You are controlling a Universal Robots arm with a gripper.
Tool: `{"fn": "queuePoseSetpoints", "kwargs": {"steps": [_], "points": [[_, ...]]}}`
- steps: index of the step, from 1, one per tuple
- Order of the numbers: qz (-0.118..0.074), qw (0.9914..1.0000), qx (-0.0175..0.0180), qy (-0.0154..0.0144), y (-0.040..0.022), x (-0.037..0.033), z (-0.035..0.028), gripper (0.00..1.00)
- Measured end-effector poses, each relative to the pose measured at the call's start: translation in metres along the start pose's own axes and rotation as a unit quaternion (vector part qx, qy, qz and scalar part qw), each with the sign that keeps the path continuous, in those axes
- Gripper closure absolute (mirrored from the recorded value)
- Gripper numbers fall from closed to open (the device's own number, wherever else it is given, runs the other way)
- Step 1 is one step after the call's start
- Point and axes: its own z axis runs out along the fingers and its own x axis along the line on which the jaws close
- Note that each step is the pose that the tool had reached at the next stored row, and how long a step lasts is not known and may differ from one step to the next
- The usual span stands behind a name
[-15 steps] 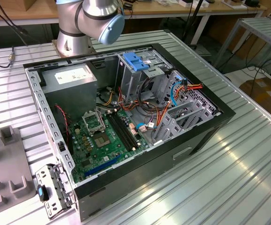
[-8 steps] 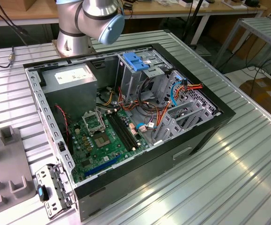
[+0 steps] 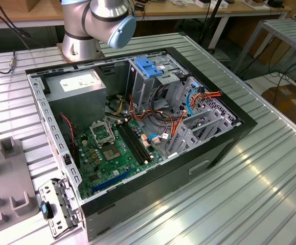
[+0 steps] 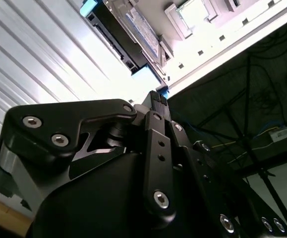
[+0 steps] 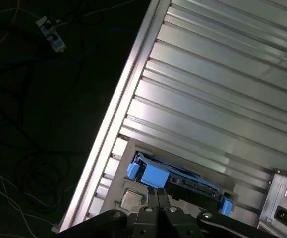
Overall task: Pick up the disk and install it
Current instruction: 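Pick up the disk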
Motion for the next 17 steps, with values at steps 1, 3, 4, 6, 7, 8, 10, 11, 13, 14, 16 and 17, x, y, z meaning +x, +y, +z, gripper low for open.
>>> {"fn": "queuePoseSetpoints", "kwargs": {"steps": [1, 3, 4, 6, 7, 8, 10, 11, 13, 14, 16, 17], "points": [[-0.007, 0.99998, -0.0001, 0.0003, 0.0000, 0.0000, 0.0000, 0.89], [-0.024, 0.99972, -0.0005, 0.0011, 0.0000, 0.0000, -0.0001, 0.89], [-0.033, 0.99947, -0.0006, 0.0015, 0.0000, 0.0000, 0.0000, 0.89], [-0.049, 0.99881, -0.0009, 0.0022, 0.0000, 0.0000, 0.0000, 0.89], [-0.056, 0.99840, -0.0011, 0.0026, 0.0000, 0.0000, -0.0001, 0.89], [-0.067, 0.99777, -0.0013, 0.0030, 0.0000, 0.0000, 0.0000, 0.89], [-0.084, 0.99647, -0.0016, 0.0038, 0.0000, 0.0000, -0.0001, 0.89], [-0.093, 0.99565, -0.0018, 0.0042, 0.0000, 0.0000, 0.0000, 0.89], [-0.112, 0.99365, -0.0022, 0.0050, 0.0000, 0.0000, 0.0000, 0.89], [-0.123, 0.99243, -0.0024, 0.0055, 0.0000, 0.0000, 0.0000, 0.89], [-0.147, 0.98908, -0.0028, 0.0065, 0.0000, 0.0000, 0.0001, 0.89], [-0.163, 0.98661, -0.0031, 0.0072, 0.0000, 0.0000, 0.0003, 0.89]]}}
